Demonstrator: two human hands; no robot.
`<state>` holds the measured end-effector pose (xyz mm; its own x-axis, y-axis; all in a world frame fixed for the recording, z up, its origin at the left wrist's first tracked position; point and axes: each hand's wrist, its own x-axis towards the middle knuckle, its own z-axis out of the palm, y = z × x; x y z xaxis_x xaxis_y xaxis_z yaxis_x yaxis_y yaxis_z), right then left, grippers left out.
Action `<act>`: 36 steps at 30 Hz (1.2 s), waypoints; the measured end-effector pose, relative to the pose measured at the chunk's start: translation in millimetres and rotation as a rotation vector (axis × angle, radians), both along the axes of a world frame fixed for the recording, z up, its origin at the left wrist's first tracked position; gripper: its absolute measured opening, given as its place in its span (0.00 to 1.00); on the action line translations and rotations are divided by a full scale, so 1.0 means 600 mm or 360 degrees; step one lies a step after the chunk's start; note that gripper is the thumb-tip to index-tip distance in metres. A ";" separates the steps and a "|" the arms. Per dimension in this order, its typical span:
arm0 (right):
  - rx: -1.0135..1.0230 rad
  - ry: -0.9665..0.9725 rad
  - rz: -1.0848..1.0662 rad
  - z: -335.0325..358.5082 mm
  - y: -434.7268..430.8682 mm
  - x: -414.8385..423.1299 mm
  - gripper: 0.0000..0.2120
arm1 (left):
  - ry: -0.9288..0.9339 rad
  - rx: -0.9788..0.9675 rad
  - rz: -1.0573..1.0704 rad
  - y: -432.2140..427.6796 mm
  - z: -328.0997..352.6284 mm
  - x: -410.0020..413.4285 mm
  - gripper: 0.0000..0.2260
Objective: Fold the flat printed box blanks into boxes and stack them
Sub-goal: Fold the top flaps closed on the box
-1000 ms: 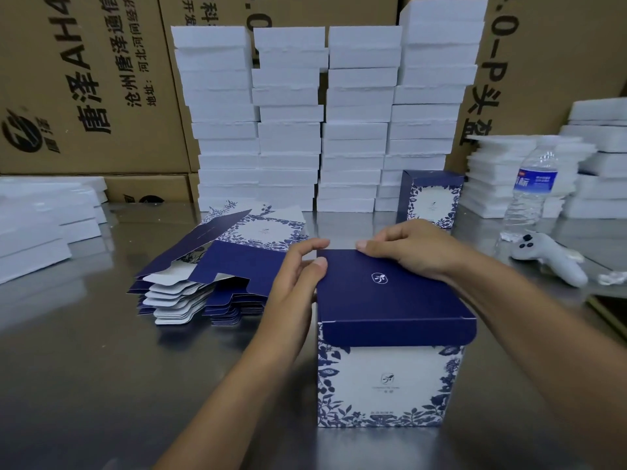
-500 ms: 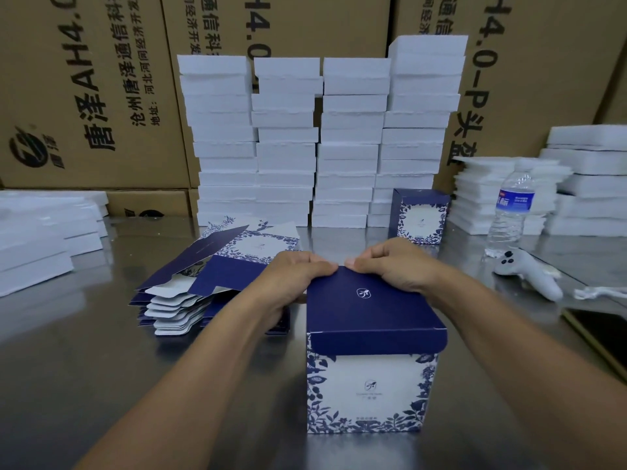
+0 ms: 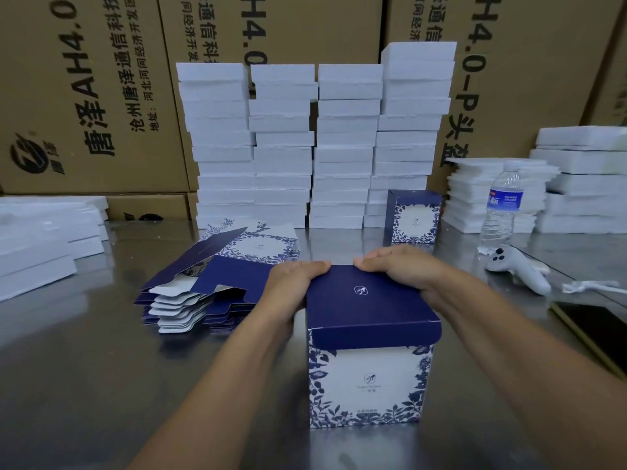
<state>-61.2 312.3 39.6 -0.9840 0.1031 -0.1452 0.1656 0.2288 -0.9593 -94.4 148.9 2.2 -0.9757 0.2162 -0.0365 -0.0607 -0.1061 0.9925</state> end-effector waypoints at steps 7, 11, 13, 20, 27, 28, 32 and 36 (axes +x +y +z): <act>-0.0014 -0.0025 -0.0084 -0.002 -0.003 0.002 0.06 | 0.0067 -0.0036 0.0012 -0.003 0.002 0.008 0.10; -0.0128 -0.0112 -0.0090 -0.015 0.016 0.006 0.13 | 0.0057 -0.0023 0.0006 -0.004 0.004 0.011 0.13; -0.0178 -0.0127 -0.0061 -0.022 0.025 0.007 0.13 | 0.0052 -0.0024 -0.0008 -0.005 0.006 0.014 0.12; -0.0302 -0.0093 -0.0160 -0.023 0.019 0.005 0.08 | 0.0092 -0.0017 0.0104 -0.002 0.001 0.023 0.12; -0.0310 -0.0029 -0.0228 -0.025 0.014 0.015 0.09 | 0.0204 -0.0029 0.0208 -0.005 -0.004 0.030 0.10; -0.0288 0.0000 -0.0256 -0.027 0.015 0.017 0.09 | 0.0212 -0.0042 0.0214 -0.005 -0.003 0.029 0.11; -0.0250 0.0139 -0.0389 -0.043 0.022 0.021 0.09 | 0.0220 -0.0044 0.0228 -0.004 -0.003 0.029 0.13; -0.0406 0.0179 -0.0425 -0.042 0.018 0.024 0.07 | 0.0226 -0.0014 0.0229 -0.003 -0.004 0.029 0.14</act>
<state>-47.0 323.0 14.4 -0.9386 0.3326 -0.0921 0.0775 -0.0568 -0.9954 -76.7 147.0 -0.4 -0.9920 0.0743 0.1024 0.0952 -0.0948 0.9909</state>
